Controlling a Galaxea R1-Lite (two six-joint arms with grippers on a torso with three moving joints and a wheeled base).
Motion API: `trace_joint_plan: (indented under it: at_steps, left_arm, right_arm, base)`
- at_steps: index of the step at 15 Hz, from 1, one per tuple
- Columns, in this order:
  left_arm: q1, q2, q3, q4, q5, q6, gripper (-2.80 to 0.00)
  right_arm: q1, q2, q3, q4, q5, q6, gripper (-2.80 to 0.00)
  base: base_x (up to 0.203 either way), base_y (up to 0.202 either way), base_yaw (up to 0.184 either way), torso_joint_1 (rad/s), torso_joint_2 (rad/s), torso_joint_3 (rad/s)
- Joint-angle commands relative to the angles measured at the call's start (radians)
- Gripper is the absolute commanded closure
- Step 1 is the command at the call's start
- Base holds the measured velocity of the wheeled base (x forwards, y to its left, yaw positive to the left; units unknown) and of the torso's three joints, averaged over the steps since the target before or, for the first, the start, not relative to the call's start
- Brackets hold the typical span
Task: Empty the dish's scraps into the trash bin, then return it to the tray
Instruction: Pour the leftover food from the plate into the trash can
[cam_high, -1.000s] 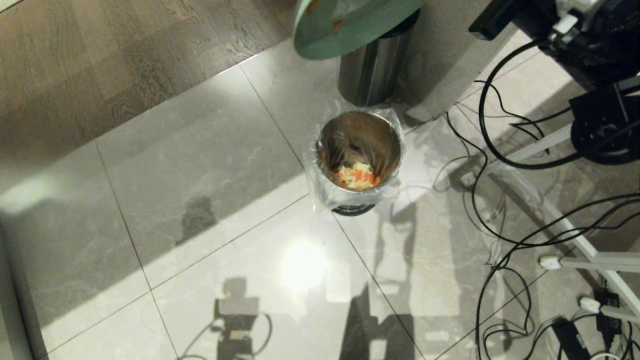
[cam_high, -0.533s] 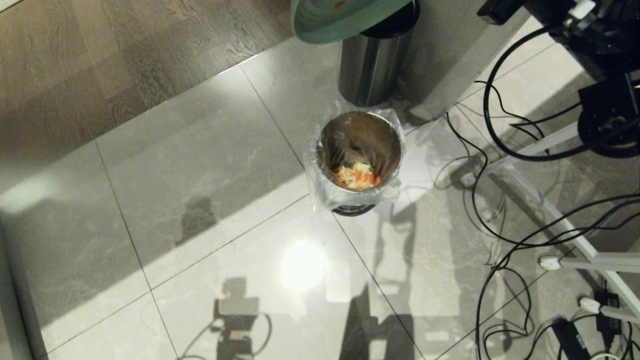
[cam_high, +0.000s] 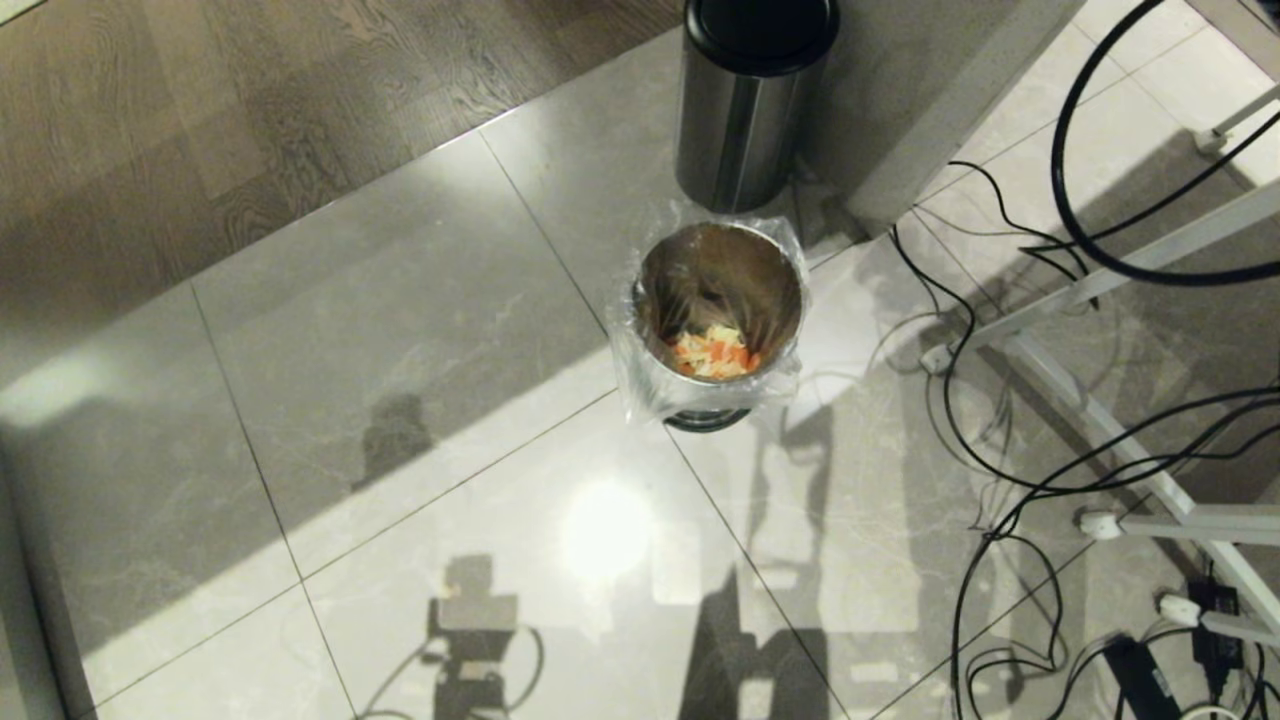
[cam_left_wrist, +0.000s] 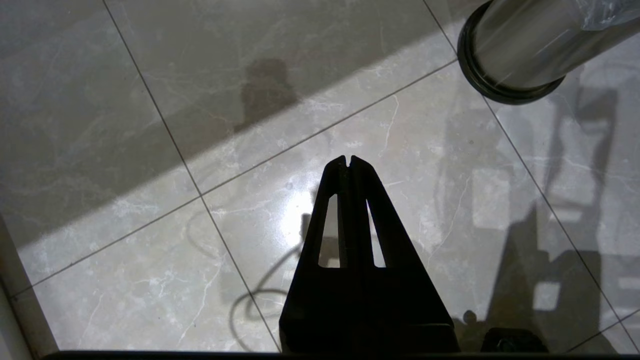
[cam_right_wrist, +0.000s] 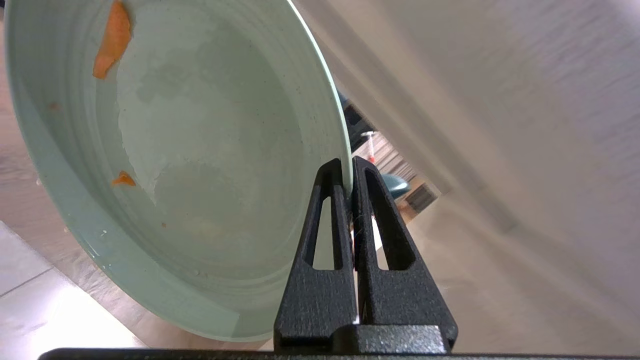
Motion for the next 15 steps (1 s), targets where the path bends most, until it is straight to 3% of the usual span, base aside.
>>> trace_joint_plan:
  at_steps: [1,7,15]
  left_arm:
    - [0.0,0.001,0.0,0.0,0.0,-0.001,0.0]
    - [0.0,0.001,0.0,0.0,0.0,-0.001,0.0]
    - [0.0,0.001,0.0,0.0,0.0,-0.001,0.0]
  right_arm:
    - [-0.003,-0.04,-0.037,0.017,-0.01,-0.006,0.0]
    - [-0.003,-0.041,-0.146,0.09,-0.05,-0.006,0.0]
    - [-0.002,-0.046,-0.081,0.069,-0.05,-0.009,0.0]
  base:
    - [0.0,0.0,0.0,0.0,0.0,0.0]
    - [0.0,0.0,0.0,0.0,0.0,0.0]
    - [0.0,0.0,0.0,0.0,0.0,0.0]
